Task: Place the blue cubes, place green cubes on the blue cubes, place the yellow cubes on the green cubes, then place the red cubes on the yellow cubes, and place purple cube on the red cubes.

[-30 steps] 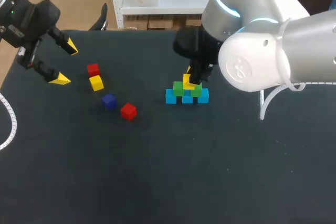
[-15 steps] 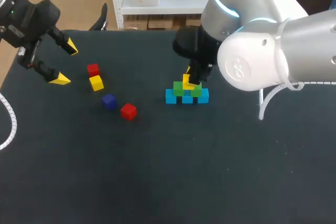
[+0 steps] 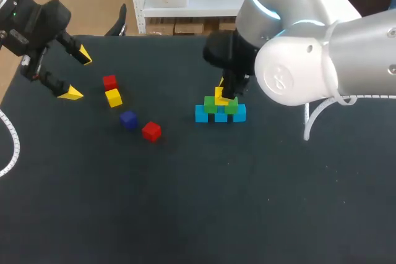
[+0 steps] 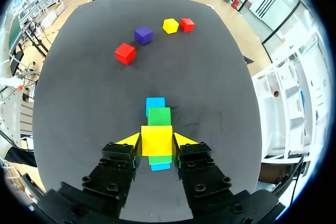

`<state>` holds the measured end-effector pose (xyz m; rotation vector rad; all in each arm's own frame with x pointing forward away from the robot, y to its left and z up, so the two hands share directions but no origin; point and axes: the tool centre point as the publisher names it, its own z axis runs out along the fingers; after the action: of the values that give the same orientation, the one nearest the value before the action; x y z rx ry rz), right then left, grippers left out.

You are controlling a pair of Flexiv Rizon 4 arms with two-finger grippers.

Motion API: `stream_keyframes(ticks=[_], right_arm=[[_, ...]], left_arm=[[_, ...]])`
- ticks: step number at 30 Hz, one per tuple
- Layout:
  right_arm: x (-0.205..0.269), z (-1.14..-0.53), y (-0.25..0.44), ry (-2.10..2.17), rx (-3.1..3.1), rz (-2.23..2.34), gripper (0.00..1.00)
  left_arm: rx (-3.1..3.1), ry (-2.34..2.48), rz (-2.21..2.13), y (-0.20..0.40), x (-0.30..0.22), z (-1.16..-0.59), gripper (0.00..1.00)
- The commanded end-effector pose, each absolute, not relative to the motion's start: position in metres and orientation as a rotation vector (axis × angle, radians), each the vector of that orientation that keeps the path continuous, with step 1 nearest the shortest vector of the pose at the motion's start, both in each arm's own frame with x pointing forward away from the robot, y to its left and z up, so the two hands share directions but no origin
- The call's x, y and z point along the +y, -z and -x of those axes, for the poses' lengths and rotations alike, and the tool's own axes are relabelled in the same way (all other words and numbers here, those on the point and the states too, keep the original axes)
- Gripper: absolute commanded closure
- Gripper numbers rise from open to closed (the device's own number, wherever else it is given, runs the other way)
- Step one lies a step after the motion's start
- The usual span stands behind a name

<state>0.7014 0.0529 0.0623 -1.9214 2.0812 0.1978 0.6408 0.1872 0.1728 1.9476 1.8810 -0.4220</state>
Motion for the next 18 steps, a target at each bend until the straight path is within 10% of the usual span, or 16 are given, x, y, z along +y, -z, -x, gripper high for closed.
stream_keyframes(ticks=[1, 18], right_arm=[[0.0540, -0.7037, -0.0624, -0.203, 2.086, 1.923, 0.99], [0.0539, -0.7041, -0.0620, -0.212, 2.091, 1.921, 0.75]], left_arm=[[1.877, 0.423, -1.949, -0.1725, 0.1881, -0.6412, 0.00], [1.877, 0.423, -1.949, -0.1725, 0.1881, -0.6412, 0.00]])
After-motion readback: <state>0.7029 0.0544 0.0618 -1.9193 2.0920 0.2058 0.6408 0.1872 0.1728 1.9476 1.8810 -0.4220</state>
